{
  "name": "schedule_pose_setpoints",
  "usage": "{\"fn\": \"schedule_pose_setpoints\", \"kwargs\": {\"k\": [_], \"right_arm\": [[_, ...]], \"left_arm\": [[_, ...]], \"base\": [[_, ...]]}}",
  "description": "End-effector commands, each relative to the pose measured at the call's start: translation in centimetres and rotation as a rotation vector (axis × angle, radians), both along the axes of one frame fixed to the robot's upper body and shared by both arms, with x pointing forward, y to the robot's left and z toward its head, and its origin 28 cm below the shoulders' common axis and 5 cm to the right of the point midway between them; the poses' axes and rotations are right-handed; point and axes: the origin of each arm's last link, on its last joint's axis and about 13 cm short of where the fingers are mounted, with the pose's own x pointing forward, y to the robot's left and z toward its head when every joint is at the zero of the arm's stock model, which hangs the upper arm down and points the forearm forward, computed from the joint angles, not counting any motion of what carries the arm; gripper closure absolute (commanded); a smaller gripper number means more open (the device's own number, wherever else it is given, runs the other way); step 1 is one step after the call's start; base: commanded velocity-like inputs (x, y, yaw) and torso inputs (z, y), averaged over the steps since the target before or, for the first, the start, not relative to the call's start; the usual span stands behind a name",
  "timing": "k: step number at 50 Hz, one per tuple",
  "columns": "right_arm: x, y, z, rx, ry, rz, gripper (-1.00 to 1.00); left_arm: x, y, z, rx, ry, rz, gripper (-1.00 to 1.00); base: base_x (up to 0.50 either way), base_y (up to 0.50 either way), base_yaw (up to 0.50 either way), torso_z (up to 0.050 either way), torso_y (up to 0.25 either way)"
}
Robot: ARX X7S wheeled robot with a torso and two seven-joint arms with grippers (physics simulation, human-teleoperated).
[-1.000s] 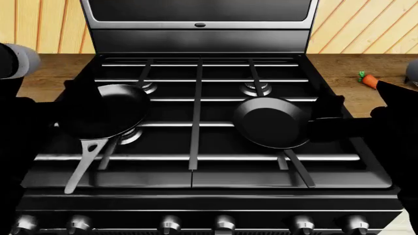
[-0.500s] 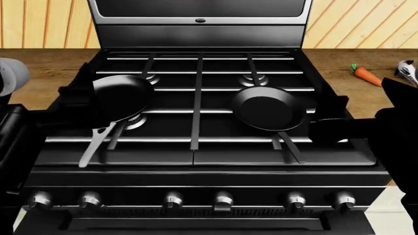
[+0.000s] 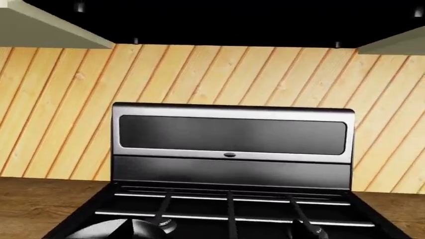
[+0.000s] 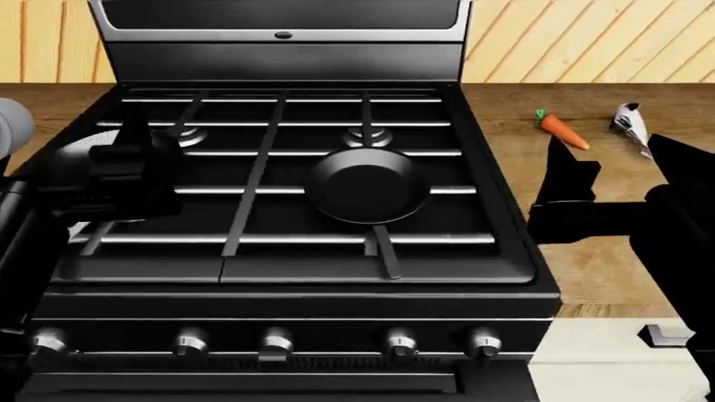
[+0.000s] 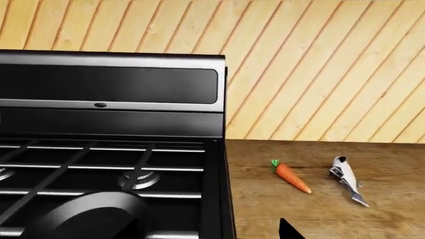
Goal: Place both pans onto different burners. Then place the carrot and the fish on different pans.
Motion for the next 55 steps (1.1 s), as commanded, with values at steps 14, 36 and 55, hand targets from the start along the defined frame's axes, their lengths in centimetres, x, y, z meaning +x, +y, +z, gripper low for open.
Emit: {"fn": "schedule_pose_setpoints", "kwargs": {"k": [14,36,55], "right_arm": [[-0.22,-0.03,0.14,0.005,-0.011,0.009,-1.0],[-0.25,-0.03,0.43,0.006,-0.017,0.009,-1.0],[-0.19,0.09,0.35,0.005,-0.013,0.012,-1.0]], "left_arm": [[0.03,-0.2,0.19,-0.004,-0.008,-0.012,-1.0],[0.15,-0.32,0.42,-0.004,-0.012,-0.022,-1.0],[0.14,-0.2,0.24,-0.007,-0.013,-0.017,-1.0]], "base": [[0.0,-0.5,0.0,0.0,0.0],[0.0,-0.5,0.0,0.0,0.0],[0.0,-0.5,0.0,0.0,0.0]]}}
